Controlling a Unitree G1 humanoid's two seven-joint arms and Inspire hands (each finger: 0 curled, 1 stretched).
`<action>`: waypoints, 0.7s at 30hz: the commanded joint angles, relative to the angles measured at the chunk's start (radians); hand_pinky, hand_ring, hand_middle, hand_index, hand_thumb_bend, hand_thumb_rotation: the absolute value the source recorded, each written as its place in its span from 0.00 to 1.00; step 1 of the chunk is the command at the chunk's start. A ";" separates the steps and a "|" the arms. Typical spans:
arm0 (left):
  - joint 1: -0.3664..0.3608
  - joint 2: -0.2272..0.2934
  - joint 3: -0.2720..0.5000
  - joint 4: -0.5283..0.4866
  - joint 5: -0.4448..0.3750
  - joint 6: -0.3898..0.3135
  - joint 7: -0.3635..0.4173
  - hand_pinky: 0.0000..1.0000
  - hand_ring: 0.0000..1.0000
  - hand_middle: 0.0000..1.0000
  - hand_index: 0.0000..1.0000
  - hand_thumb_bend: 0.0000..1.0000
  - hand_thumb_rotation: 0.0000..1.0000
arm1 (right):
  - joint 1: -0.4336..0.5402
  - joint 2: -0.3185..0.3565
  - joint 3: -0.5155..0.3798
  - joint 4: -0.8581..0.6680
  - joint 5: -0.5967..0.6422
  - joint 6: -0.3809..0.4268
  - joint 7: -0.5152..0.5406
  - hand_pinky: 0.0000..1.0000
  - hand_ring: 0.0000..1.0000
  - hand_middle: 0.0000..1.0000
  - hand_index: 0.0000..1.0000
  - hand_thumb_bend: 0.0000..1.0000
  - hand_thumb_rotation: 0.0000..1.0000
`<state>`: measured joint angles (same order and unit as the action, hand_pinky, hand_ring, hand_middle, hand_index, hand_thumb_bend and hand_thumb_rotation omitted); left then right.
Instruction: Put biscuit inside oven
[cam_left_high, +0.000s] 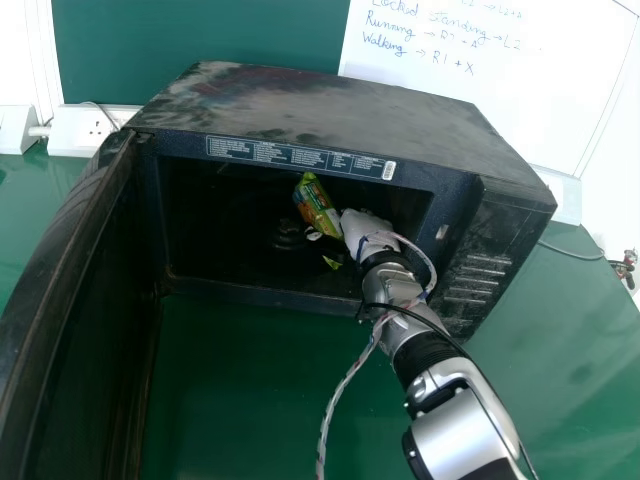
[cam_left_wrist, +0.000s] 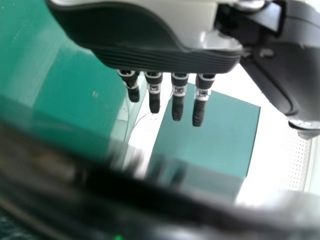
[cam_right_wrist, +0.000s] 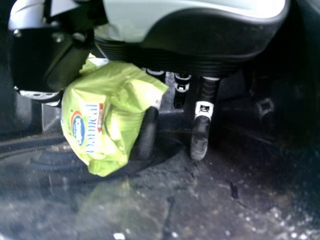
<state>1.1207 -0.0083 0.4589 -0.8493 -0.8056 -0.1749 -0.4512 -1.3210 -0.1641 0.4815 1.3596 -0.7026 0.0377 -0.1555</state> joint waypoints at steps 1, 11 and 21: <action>0.019 -0.008 0.005 0.003 0.017 -0.013 0.002 0.45 0.56 0.61 0.66 0.98 1.00 | -0.032 -0.006 -0.006 -0.001 0.008 -0.010 -0.004 0.67 0.79 0.96 0.87 0.64 0.45; -0.011 -0.040 -0.010 0.051 0.107 -0.103 -0.010 0.39 0.47 0.51 0.57 0.98 1.00 | -0.029 -0.010 -0.007 -0.006 0.011 -0.023 -0.015 0.80 0.91 1.00 1.00 0.86 0.76; -0.002 -0.032 -0.018 0.049 0.101 -0.106 -0.005 0.35 0.46 0.55 0.67 1.00 1.00 | -0.022 -0.009 -0.009 -0.008 0.014 -0.017 -0.019 0.79 0.91 1.00 1.00 0.87 0.74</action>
<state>1.1085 -0.0385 0.4468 -0.8004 -0.6967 -0.2771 -0.4574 -1.3230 -0.1658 0.4761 1.3561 -0.6953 0.0207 -0.1671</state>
